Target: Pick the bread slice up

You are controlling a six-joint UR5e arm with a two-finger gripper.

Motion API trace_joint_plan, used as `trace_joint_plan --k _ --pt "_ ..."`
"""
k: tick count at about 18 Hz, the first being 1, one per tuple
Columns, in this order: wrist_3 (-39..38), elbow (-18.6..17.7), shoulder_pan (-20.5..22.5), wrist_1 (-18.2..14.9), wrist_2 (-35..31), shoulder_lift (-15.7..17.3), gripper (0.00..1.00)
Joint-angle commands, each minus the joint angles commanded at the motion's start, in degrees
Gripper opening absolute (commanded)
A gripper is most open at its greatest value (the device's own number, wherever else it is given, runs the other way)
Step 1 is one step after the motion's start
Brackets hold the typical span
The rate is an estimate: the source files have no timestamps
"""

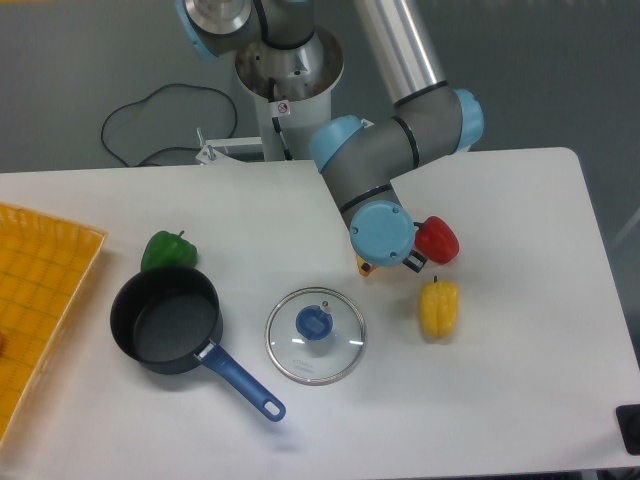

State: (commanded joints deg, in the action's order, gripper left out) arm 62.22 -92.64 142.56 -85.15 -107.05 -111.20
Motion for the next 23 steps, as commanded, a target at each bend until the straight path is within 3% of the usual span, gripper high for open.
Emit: trace_joint_plan --k 4,11,16,23 --pt "0.7 3.4 -1.2 -7.7 4.0 3.1 0.0" --pt "0.7 7.4 -2.4 -14.2 11.3 6.2 0.0" --pt "0.8 9.3 -5.9 -13.9 16.9 7.2 0.0" --pt "0.7 8.8 -6.4 -13.8 17.1 7.9 0.0"
